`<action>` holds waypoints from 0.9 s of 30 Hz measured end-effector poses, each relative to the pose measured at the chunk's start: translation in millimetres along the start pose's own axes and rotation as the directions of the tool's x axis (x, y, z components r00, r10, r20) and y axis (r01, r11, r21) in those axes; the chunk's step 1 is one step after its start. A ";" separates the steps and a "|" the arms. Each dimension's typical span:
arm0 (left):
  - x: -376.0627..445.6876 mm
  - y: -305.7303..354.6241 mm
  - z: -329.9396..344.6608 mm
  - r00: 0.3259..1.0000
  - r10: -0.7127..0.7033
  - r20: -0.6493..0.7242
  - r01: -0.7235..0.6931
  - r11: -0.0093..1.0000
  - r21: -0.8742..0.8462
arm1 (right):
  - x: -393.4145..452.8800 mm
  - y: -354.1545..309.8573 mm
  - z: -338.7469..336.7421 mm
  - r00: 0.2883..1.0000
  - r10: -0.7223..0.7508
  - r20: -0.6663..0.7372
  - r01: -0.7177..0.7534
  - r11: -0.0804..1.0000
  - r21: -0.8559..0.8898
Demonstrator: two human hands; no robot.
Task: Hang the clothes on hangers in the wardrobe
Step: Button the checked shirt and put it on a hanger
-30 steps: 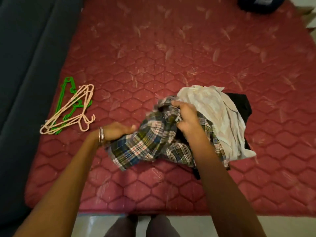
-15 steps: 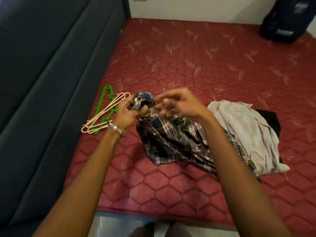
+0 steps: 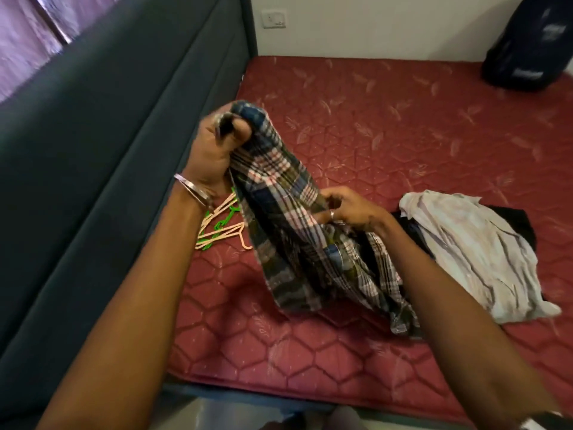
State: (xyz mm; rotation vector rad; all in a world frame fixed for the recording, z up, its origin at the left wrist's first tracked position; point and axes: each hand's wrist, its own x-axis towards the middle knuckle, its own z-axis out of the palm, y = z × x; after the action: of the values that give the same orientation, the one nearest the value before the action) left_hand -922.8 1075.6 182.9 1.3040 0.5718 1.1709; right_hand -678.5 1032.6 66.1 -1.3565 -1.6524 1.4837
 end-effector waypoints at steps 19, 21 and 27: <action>7.4 56.3 10.0 0.504 0.594 -0.627 0.145 0.658 0.739 | -81.1 -114.8 -115.7 0.738 -0.172 -0.653 -0.578 0.340 -0.742; 10.8 70.3 9.0 0.421 0.647 -0.636 0.089 0.669 0.738 | -81.6 -134.6 -117.3 0.596 -0.412 -0.689 -0.539 0.431 -0.723; -5.9 72.0 10.2 0.195 0.786 -0.587 -0.053 0.606 0.794 | -98.1 -141.5 -104.3 -0.069 -0.897 -0.437 -0.077 0.442 -0.894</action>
State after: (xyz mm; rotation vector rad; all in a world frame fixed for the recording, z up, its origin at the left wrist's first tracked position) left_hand -940.0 1055.4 250.8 1.2450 1.6499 2.5002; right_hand -597.8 1001.2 247.9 -1.2150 -1.3508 -0.8071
